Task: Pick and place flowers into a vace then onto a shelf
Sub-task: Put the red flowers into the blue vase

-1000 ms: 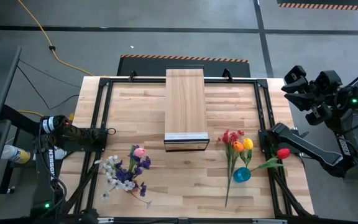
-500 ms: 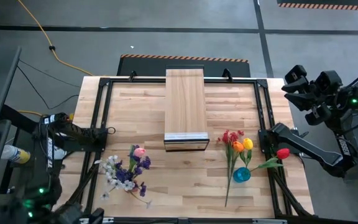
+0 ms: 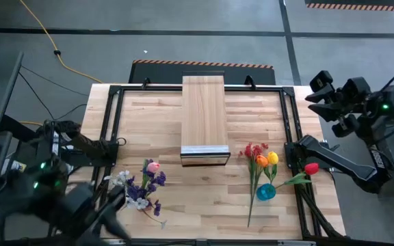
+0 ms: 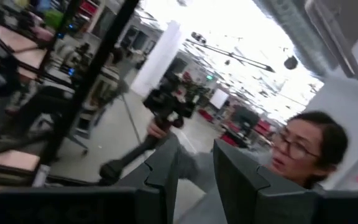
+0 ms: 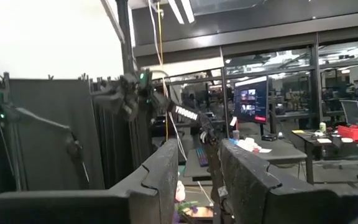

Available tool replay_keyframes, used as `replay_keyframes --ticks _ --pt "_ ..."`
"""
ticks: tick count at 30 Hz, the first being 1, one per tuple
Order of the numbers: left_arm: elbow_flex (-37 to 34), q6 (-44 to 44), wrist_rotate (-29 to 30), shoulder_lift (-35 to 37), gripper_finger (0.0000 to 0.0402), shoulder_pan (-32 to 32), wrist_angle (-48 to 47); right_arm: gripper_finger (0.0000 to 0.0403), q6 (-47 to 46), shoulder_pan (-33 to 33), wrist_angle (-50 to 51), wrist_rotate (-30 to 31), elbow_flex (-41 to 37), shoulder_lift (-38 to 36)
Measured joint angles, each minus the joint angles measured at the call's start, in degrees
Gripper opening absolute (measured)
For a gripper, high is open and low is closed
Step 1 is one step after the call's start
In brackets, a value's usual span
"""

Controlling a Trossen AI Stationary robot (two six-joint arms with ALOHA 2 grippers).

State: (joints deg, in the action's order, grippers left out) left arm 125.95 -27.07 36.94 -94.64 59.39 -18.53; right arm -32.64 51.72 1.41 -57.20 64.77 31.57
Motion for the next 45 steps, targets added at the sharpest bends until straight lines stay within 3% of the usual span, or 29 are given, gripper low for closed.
replay_keyframes --ticks 5,12,15,21,28,36,45 --pt "2.81 0.37 -8.36 -0.03 0.0134 -8.40 -3.24 0.0114 2.19 0.00 -0.01 -0.08 0.00 2.12" --pt "2.84 5.56 -27.20 -0.10 0.0134 -23.04 -3.13 0.0114 6.65 0.00 -0.04 -0.19 0.00 5.04" --pt "2.90 5.84 -31.16 -0.50 0.0134 -28.93 -3.13 0.0114 8.45 0.00 -0.69 -0.15 0.00 6.11" --pt "2.84 5.84 -32.41 -2.35 0.0134 -39.05 -7.52 0.0114 8.72 0.00 -1.81 0.03 0.00 7.53" --pt "2.82 5.81 -33.01 -6.47 0.0134 -46.24 -9.17 0.0114 8.74 0.00 -2.21 0.17 0.00 7.80" --pt "2.82 4.19 -33.00 -12.37 0.0134 -50.82 -12.11 0.0114 8.74 0.00 -2.19 0.04 0.00 7.78" --pt "2.75 1.85 -33.17 -19.69 0.0134 -50.57 -13.16 0.0114 8.74 0.00 -2.16 0.03 0.00 7.78"
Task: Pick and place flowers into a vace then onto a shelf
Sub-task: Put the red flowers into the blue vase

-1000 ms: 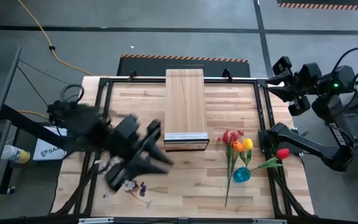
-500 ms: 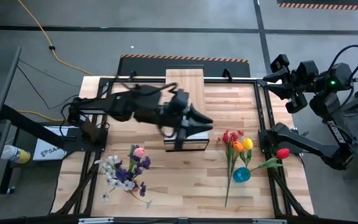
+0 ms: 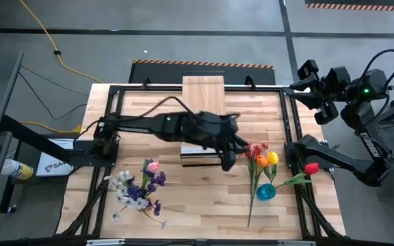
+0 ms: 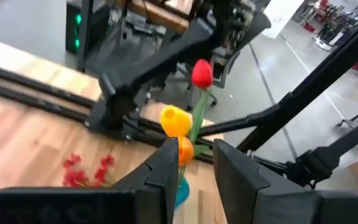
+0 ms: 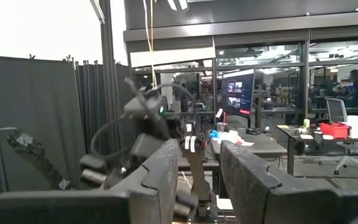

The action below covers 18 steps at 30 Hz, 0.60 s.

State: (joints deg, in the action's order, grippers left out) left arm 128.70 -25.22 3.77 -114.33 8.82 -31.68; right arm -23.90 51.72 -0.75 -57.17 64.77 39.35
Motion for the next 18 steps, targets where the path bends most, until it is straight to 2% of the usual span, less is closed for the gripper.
replay_keyframes --ticks 6,11,18 --pt "0.02 -3.80 -0.81 -3.56 0.0134 0.24 -1.73 0.0114 1.05 0.02 0.00 0.00 0.00 0.00" --pt "0.02 -8.00 -5.79 -5.70 0.0134 0.19 -4.48 0.0114 1.05 0.00 0.02 0.00 0.00 0.00" --pt "0.04 -3.32 -14.11 -7.33 0.0134 2.25 -3.98 0.0114 1.00 0.00 0.02 0.00 0.00 0.00"
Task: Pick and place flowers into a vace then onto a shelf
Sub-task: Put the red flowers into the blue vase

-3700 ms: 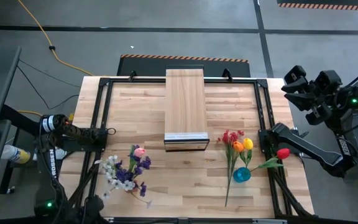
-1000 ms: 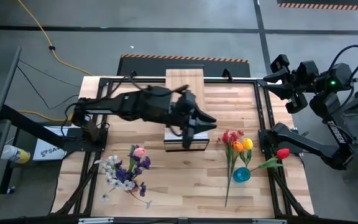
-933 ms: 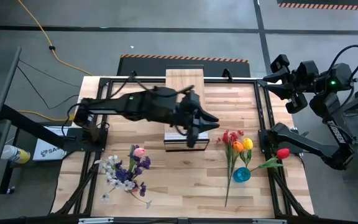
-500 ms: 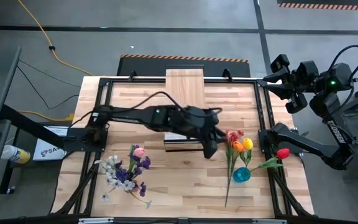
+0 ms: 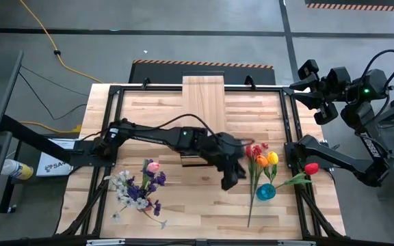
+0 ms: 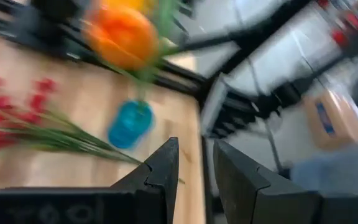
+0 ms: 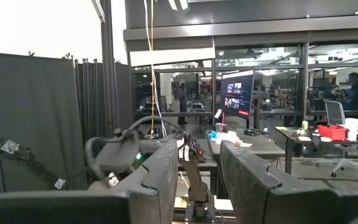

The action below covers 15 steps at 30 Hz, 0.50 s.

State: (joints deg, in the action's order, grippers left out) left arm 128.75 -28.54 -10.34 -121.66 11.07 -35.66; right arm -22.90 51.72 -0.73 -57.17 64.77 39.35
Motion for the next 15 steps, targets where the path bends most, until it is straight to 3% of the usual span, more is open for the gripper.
replay_keyframes --ticks 3,15 --pt "-0.02 1.52 -3.53 -0.22 0.0134 0.68 -0.18 0.0114 -0.03 0.01 0.02 0.00 0.00 0.00" --pt "0.04 8.33 -6.40 -0.88 0.0134 0.82 -0.02 0.0114 -0.58 0.01 0.03 -0.02 0.00 0.00"
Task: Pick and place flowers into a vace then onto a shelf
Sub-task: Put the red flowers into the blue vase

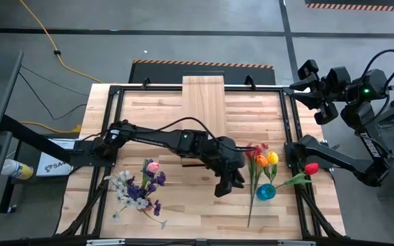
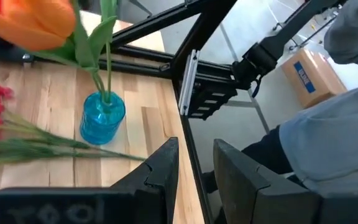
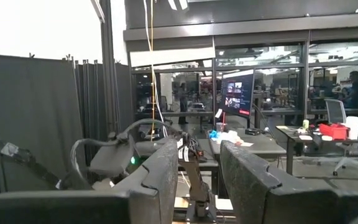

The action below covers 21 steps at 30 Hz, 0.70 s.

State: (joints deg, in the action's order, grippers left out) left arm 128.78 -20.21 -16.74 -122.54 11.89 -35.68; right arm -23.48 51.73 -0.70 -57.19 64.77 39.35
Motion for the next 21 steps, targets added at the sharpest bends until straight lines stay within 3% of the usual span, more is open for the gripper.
replay_keyframes --ticks 9,21 --pt "0.10 -0.23 -5.42 -4.94 0.0134 -0.25 5.91 0.0114 -2.63 0.01 0.03 -0.34 0.00 -0.04" --pt "-0.06 -0.93 -9.82 -8.65 0.0134 0.14 5.89 0.0114 -3.52 0.00 0.01 -0.43 0.00 -0.07"
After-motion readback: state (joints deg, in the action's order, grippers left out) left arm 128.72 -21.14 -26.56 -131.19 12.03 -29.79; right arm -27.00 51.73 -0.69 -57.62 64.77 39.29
